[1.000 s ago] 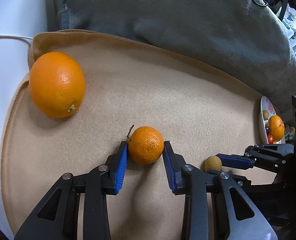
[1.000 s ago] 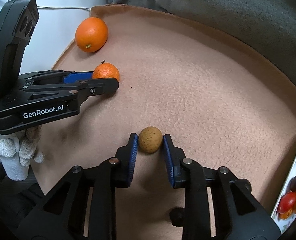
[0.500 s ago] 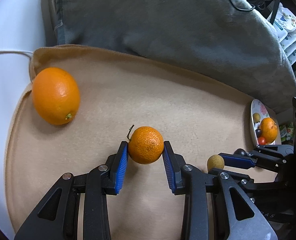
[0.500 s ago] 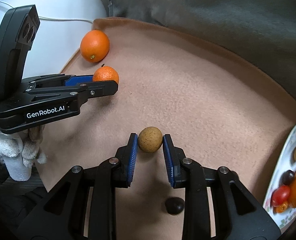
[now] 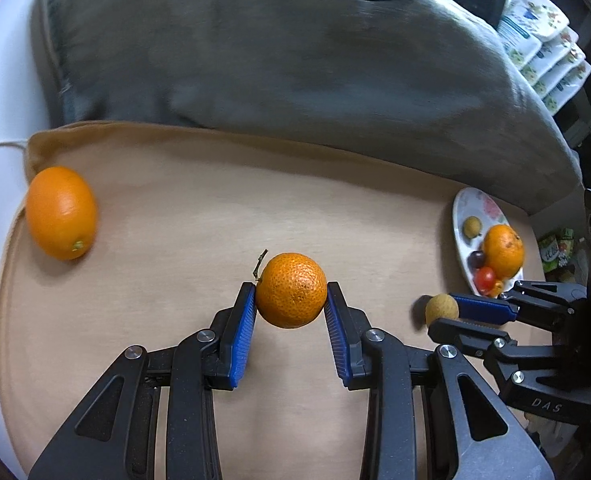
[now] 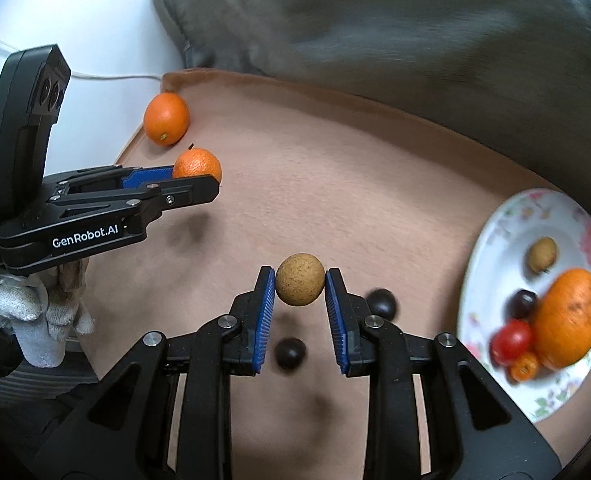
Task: Organize fruits
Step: 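Carry the tangerine with left gripper while right carries the brown fruit over the plate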
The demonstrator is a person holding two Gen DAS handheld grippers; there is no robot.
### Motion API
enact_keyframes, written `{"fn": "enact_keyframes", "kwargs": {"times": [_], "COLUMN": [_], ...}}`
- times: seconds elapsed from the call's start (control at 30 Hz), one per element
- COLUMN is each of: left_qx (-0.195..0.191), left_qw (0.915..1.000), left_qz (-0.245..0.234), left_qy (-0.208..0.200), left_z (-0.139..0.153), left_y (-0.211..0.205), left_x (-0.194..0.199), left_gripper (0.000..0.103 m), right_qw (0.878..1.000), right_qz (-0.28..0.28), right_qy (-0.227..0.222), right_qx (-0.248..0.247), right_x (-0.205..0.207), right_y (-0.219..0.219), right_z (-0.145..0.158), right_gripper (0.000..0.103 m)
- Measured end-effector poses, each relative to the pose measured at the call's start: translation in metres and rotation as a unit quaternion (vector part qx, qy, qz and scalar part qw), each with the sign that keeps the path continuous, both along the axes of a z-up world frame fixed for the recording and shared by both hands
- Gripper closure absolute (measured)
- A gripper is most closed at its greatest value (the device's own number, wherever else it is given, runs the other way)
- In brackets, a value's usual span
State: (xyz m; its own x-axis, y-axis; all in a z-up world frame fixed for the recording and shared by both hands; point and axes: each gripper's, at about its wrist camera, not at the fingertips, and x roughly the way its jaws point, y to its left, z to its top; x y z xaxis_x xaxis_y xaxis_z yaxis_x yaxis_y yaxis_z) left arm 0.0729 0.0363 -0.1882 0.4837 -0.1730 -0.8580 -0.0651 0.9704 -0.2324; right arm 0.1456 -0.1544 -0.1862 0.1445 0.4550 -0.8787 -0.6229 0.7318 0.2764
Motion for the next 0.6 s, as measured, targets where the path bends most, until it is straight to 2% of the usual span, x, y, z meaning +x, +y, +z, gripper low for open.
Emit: {"fn": "enact_keyframes", "kwargs": {"times": [0.6], "left_qx": [0.002], "left_qw": [0.9975], "left_qz": [-0.07], "left_qy": [-0.008], "left_z": [0.013], "left_y": [-0.089], "left_x": [0.019], "left_gripper": [0.07], "right_qw": [0.996], "right_qz": [-0.091], "right_qy": [-0.025], "right_qx": [0.006], "right_x": [0.021], "right_y": [-0.102], "right_z": [0.028], "right_gripper": [0.076]}}
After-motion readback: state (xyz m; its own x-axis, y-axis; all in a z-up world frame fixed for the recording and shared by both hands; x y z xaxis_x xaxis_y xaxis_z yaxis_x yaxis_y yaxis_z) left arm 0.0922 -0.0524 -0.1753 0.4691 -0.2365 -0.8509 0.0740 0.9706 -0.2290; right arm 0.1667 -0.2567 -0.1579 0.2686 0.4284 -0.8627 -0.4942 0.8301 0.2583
